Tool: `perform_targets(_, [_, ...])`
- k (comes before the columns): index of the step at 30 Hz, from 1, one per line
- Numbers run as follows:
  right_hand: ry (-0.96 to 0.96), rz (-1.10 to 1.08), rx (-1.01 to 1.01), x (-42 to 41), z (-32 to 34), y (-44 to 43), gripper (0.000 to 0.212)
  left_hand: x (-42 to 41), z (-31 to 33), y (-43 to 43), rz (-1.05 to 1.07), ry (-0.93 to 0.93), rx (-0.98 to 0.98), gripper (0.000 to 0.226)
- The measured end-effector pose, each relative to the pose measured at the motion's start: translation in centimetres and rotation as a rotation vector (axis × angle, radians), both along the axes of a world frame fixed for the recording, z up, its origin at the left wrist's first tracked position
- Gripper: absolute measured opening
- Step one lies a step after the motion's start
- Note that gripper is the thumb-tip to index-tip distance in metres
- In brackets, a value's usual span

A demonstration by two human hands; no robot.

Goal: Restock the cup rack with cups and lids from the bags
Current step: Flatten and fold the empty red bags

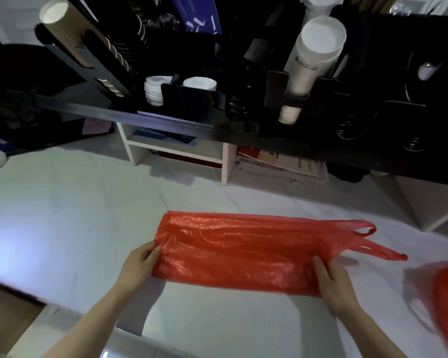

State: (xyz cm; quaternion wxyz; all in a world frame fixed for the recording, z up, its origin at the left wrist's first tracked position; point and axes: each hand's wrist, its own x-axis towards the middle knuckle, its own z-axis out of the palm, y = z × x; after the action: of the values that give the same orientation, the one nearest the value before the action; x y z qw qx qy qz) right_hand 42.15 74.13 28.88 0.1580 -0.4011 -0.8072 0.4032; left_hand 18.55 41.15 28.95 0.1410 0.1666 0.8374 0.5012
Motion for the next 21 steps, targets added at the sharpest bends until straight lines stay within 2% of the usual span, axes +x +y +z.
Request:
perform_targets(4, [-0.133,-0.037,0.127,-1.5,0.4,1.4,0.025,-0.3,-0.5,1.4,0.079,0.223,-0.263,0.03])
perform_targets(7, [-0.192,-0.054,0.134,-2.0,0.5,1.9,0.027,-0.3,-0.8,2.8,0.16,0.211,-0.344,0.046])
perform_targets(11, [-0.105,-0.074,0.09,-1.3,0.4,1.2,0.026,0.2,-1.5,2.4,0.143,0.296,-0.449,0.055])
perform_targets(13, [-0.02,-0.124,-0.003,-1.4,0.7,1.0,0.044,0.2,-1.4,1.9,0.119,0.341,-0.491,0.05])
perform_targets(15, [0.039,-0.156,-0.044,-1.4,0.8,1.0,0.05,0.5,-1.3,1.2,0.086,0.406,-0.512,0.053])
perform_targets(18, [0.04,-0.126,-0.02,-1.0,1.0,0.8,0.033,1.8,-1.6,0.7,0.006,0.521,-0.485,0.062])
perform_targets(21, [-0.032,-0.103,0.02,-0.9,0.8,0.8,0.024,2.4,-1.6,0.7,0.016,0.558,-0.476,0.058])
